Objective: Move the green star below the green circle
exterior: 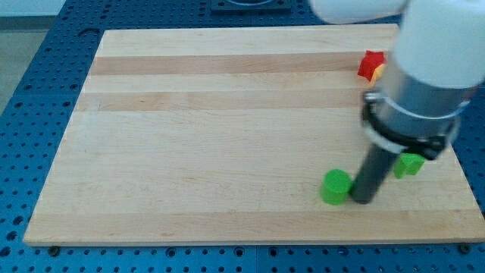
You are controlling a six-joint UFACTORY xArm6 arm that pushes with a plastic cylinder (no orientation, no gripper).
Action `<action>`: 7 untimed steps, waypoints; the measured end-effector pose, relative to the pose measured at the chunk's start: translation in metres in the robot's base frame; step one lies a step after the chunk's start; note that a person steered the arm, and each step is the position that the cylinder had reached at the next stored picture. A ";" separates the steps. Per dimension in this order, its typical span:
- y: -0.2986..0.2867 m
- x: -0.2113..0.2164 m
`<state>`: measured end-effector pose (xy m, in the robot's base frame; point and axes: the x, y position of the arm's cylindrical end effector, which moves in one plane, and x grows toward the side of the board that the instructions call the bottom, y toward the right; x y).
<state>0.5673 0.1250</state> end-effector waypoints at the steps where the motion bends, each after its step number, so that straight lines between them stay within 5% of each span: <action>1: -0.071 -0.008; 3: -0.154 -0.019; 4: -0.092 0.007; 5: 0.041 0.004; 6: 0.156 -0.019; 7: 0.190 -0.055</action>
<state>0.5123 0.3147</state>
